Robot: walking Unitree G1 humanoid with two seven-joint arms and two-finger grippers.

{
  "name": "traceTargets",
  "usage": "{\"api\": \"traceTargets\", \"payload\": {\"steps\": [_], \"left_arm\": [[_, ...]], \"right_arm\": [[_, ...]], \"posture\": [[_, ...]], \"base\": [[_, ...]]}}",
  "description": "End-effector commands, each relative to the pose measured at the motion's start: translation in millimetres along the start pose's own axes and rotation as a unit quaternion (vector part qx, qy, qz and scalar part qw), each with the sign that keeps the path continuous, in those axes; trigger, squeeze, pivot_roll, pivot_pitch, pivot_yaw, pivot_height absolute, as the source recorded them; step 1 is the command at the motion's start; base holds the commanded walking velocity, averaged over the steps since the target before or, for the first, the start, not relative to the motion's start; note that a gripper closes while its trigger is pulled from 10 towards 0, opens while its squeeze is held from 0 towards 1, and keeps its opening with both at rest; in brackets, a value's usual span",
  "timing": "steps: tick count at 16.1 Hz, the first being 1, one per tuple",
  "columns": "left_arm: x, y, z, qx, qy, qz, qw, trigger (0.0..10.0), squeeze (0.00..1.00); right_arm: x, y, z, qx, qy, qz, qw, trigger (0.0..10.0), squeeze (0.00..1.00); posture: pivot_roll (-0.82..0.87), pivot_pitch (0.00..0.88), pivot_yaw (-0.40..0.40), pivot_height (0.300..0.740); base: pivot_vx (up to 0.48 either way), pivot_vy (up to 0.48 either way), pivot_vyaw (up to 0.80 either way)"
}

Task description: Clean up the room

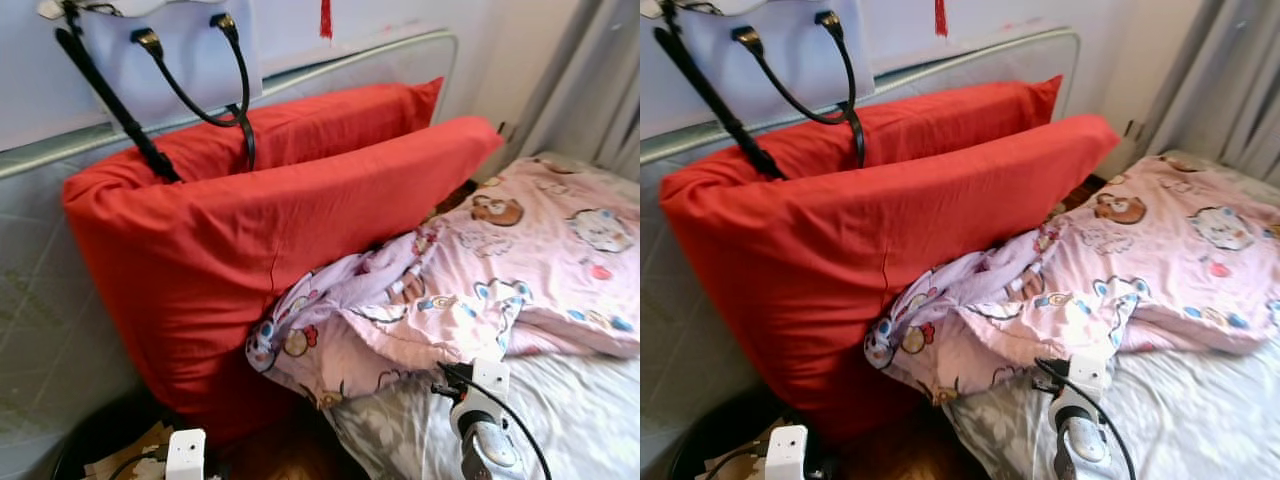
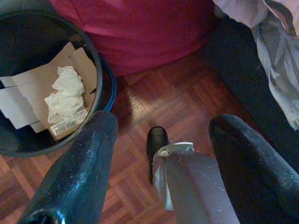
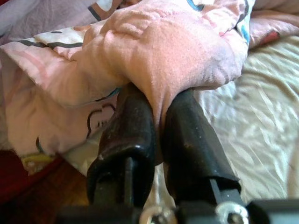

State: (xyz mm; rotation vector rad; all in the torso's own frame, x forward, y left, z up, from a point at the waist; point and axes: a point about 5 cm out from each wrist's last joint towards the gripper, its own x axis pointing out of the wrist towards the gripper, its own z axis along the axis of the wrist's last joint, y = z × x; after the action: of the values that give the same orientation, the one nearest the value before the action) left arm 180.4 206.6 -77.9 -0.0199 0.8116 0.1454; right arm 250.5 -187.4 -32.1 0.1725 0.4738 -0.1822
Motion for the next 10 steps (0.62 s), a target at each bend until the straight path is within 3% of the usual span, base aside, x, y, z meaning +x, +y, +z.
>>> {"api": "traceTargets", "payload": {"steps": [1, 10], "left_arm": [[-1.9, 3.2, -6.6, -0.002, 0.012, 0.003, 1.0, 10.0, 0.0], [-2.7, 1.1, -9.1, -0.003, 0.014, 0.002, 1.0, 10.0, 0.0]], "right_arm": [[-1.5, -2.2, -2.4, 0.0, 0.001, -0.005, 1.0, 10.0, 0.0], [-2.2, -7.6, -0.3, -0.003, -0.01, -0.023, 1.0, 10.0, 0.0]], "posture": [[0.03, 0.0, -0.024, 0.74], [0.03, 0.0, -0.026, 0.74]], "base": [[-0.3, 0.0, 0.0], [-0.299, 0.0, 0.0]]}}
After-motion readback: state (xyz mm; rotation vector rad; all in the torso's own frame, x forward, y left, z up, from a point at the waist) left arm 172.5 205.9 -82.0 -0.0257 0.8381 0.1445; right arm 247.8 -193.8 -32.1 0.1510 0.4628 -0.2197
